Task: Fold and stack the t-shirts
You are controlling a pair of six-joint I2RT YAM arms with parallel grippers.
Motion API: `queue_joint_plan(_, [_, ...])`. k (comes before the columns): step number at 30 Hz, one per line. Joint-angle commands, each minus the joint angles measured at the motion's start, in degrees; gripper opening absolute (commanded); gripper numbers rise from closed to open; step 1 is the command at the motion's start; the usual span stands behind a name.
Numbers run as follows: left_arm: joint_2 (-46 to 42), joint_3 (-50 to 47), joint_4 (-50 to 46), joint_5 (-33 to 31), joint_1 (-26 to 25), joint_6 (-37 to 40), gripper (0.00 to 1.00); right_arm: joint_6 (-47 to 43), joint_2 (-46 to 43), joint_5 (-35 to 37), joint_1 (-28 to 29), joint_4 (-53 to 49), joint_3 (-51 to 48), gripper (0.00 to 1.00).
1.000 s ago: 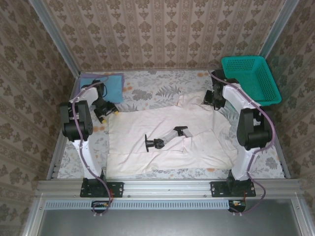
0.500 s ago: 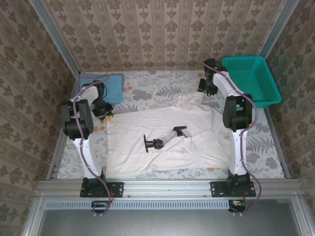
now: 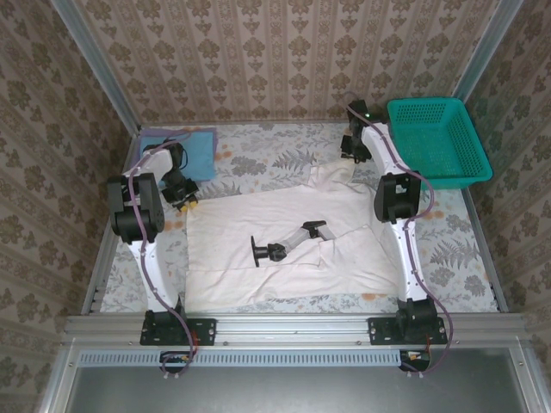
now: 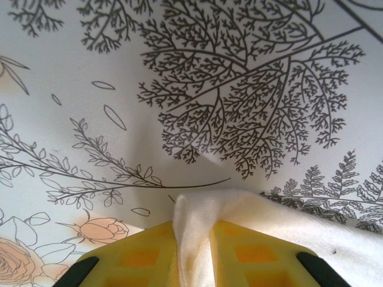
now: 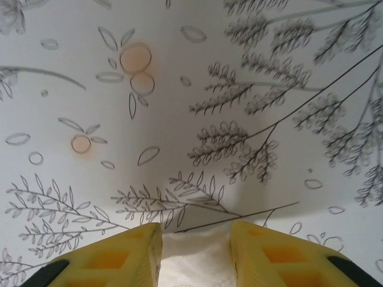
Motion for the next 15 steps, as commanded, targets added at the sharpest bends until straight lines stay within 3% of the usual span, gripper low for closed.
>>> queue_joint_plan(1, [2.0, 1.3, 5.7, 0.9, -0.4, 1.5, 0.21, -1.2, 1.9, 0.5, 0.8, -6.9, 2.7, 0.37])
queue_joint_plan(5, [2.0, 1.6, 5.8, 1.3, -0.4, 1.9, 0.23, -2.2, 2.4, 0.8, 1.2, -7.5, 2.7, 0.33])
queue_joint_plan(11, [1.1, 1.1, 6.0, 1.8, -0.4, 1.9, 0.23, -2.0, 2.2, -2.2, 1.5, -6.0, 2.7, 0.02])
queue_joint_plan(15, [0.3, 0.4, 6.5, 2.1, -0.4, 1.7, 0.23, -2.8, -0.6, -2.0, 2.1, -1.8, 2.8, 0.00])
